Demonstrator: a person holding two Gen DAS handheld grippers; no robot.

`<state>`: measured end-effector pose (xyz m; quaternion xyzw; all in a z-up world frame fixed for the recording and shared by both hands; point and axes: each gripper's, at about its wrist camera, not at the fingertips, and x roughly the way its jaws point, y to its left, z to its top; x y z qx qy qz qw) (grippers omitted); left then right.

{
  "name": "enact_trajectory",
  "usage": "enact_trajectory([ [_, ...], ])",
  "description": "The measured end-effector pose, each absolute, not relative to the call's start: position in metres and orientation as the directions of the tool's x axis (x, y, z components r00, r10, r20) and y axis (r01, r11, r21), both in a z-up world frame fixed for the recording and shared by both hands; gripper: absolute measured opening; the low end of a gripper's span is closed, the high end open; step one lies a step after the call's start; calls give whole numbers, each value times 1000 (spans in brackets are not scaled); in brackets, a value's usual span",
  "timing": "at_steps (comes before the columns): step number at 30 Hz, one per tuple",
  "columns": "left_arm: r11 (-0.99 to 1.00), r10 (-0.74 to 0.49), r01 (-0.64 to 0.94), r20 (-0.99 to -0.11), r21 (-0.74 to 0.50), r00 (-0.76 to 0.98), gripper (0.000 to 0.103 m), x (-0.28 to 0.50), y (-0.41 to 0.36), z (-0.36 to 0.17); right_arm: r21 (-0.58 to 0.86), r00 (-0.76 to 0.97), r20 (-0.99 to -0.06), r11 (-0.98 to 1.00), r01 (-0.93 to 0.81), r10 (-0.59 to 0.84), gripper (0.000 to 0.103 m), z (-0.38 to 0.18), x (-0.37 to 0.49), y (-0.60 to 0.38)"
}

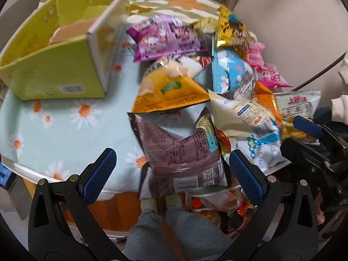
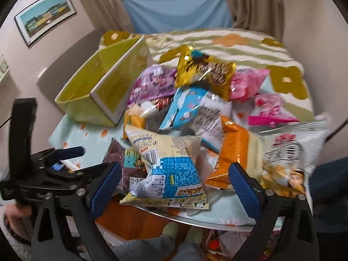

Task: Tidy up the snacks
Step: 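Grasp the purple-brown bag with the left tool while the right grasps the cream-blue bag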

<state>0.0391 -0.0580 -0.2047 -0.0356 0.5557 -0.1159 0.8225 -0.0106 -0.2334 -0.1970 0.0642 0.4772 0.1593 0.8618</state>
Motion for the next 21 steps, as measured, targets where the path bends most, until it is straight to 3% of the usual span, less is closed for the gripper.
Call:
enact_trajectory([
  [7, 977, -200, 140, -929, -163, 313, 103, 41, -76, -236, 323, 406, -813, 904, -280, 417, 87, -220, 3, -231],
  [9, 976, -202, 144, -930, -164, 308, 95, 40, -80, -242, 334, 387, -817, 898, -288, 428, 85, -227, 6, -228],
  [15, 978, -193, 142, -923, -153, 332, 85, 34, -83, -246, 350, 357, -819, 884, -310, 449, 73, -236, 8, -225],
  [21, 980, -195, 104, -920, -169, 341, 82, 26, -73, -248, 343, 332, -831, 882, -323, 445, 64, -243, 12, -219],
])
